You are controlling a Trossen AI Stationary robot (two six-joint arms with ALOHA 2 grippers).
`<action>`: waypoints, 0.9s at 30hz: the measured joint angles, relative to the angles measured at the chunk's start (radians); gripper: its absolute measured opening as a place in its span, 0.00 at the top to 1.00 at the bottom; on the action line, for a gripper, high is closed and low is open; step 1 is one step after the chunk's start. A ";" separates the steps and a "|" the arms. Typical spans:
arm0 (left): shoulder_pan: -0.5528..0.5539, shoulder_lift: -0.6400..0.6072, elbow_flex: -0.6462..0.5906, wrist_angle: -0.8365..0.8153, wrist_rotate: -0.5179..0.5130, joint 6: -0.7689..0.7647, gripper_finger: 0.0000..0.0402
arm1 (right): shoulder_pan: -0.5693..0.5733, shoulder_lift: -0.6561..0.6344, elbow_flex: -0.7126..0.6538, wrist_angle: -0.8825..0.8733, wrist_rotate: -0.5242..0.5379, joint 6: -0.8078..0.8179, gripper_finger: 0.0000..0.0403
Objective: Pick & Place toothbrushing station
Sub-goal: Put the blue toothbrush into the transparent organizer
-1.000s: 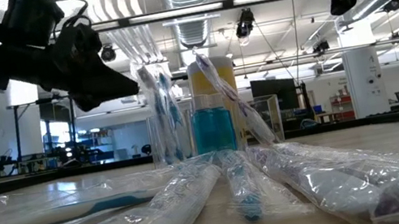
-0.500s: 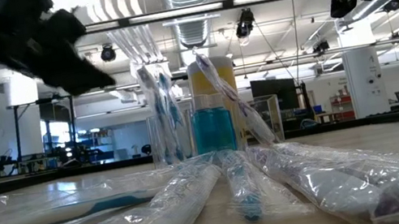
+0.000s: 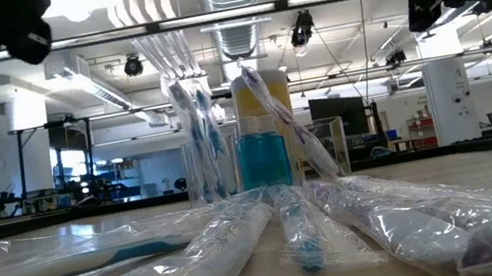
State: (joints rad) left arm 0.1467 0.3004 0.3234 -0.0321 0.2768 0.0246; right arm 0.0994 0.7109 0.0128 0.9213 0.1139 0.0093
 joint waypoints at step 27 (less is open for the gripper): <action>0.001 -0.135 -0.142 0.040 -0.155 -0.158 0.97 | 0.175 0.418 0.764 -1.413 0.151 0.885 0.98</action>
State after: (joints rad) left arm 0.1474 0.1658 0.1811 0.0078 0.1215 -0.1336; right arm 0.2748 1.1286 0.7769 -0.4914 0.2650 0.8948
